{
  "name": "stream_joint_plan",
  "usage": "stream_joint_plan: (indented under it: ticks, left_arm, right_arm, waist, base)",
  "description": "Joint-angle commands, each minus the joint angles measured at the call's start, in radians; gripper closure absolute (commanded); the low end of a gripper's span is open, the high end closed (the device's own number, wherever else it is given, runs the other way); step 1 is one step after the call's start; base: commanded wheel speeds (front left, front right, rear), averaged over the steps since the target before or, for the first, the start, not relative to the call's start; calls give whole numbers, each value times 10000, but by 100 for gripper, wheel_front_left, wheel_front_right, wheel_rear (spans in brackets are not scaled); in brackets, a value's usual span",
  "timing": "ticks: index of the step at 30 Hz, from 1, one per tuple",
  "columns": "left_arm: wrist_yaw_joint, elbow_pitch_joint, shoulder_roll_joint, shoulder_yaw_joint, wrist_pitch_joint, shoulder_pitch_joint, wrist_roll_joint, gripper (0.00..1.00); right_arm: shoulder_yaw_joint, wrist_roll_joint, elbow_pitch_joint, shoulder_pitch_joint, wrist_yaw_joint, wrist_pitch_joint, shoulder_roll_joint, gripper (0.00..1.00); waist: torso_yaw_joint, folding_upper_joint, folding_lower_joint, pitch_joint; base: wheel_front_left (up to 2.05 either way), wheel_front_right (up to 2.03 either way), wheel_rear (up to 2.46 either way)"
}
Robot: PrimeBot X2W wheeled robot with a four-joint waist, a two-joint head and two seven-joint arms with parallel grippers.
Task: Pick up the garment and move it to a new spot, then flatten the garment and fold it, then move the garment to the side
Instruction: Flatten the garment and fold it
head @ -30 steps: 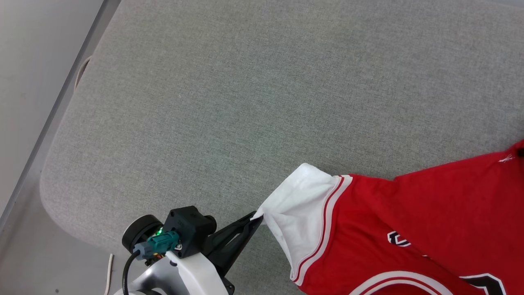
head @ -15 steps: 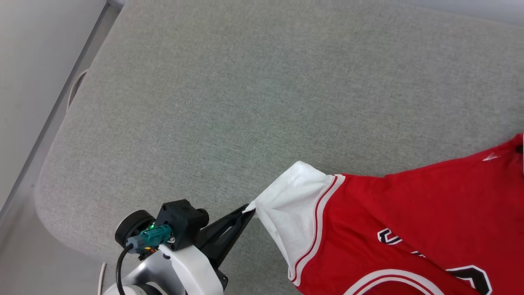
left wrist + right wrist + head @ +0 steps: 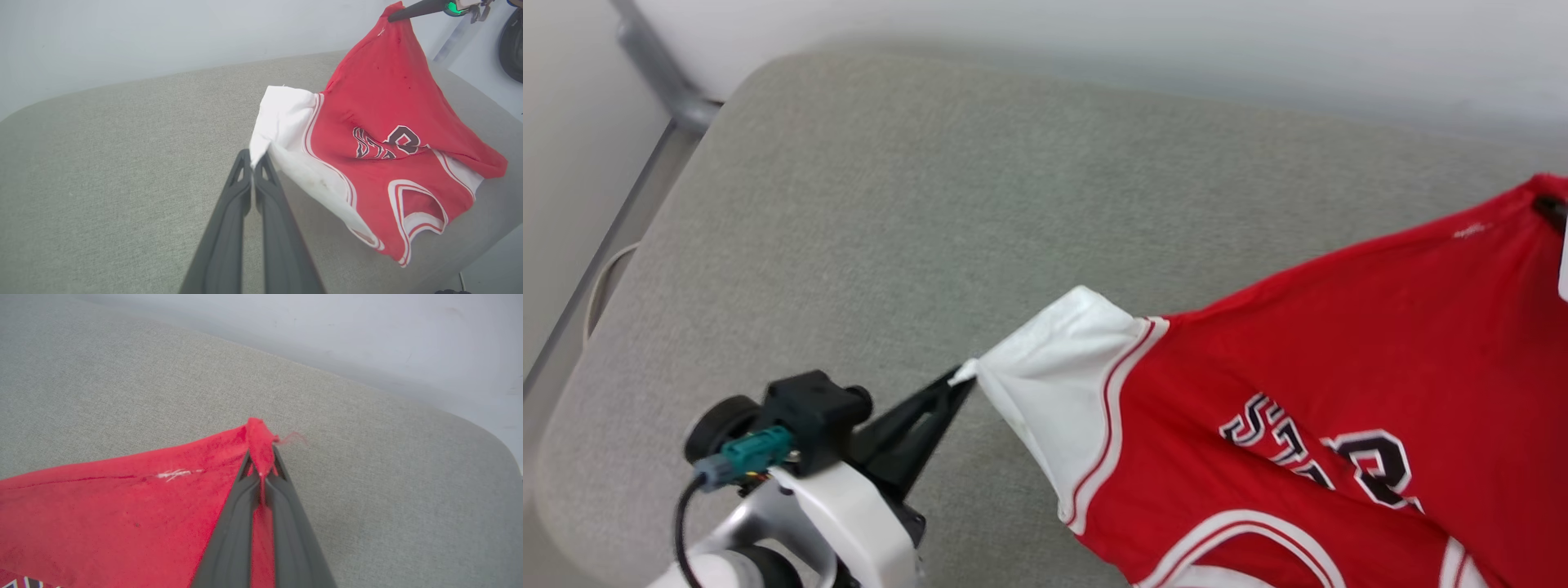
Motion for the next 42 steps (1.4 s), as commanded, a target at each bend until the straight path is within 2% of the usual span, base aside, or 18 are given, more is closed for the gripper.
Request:
stream_joint_plan:
  ticks: [1, 7, 13, 20, 32, 37, 42]
  left_arm:
    - [91, -102, 142, 169, -108, -18, 29, 100]
    - [264, -434, 571, 951, -300, -385, -67, 100]
    - [359, -568, 841, 1621, -405, -873, -80, 100]
    - [517, -700, 1010, 2554, -711, -1715, -140, 100]
    - [663, -527, 920, 3490, -1265, -3755, 426, 100]
    - [549, -302, 983, 3727, -1353, -4786, 666, 100]
    - [73, 373, 1206, 3758, -1152, -6448, 903, 100]
  right_arm:
    - [64, 75, -123, -167, -8, -193, -147, 100]
    - [621, 597, -788, -284, -9, -828, -422, 100]
    - [527, 877, -1364, -452, -8, -1294, -453, 100]
    - [383, 899, -2224, -454, -8, -1709, -445, 100]
    - [-210, 840, -3637, -657, -9, -1789, -113, 100]
    - [-467, 795, -4059, -846, -9, -1771, 111, 100]
    - [-739, 596, -4540, -1539, -9, -1761, 385, 100]
  waist:
    - [-435, 0, 0, -427]
    - [-997, 0, 0, -931]
    - [-1391, 0, 0, -1218]
    - [-1820, 0, 0, -1417]
    - [-2295, 0, 0, -1421]
    - [-2437, 0, 0, -1187]
    - [-2630, 0, 0, -252]
  base:
    - [0, 0, 0]
    - [0, 0, 0]
    - [0, 0, 0]
    - [0, 0, 0]
    - [0, 0, 0]
    - [0, 0, 0]
    - [0, 0, 0]
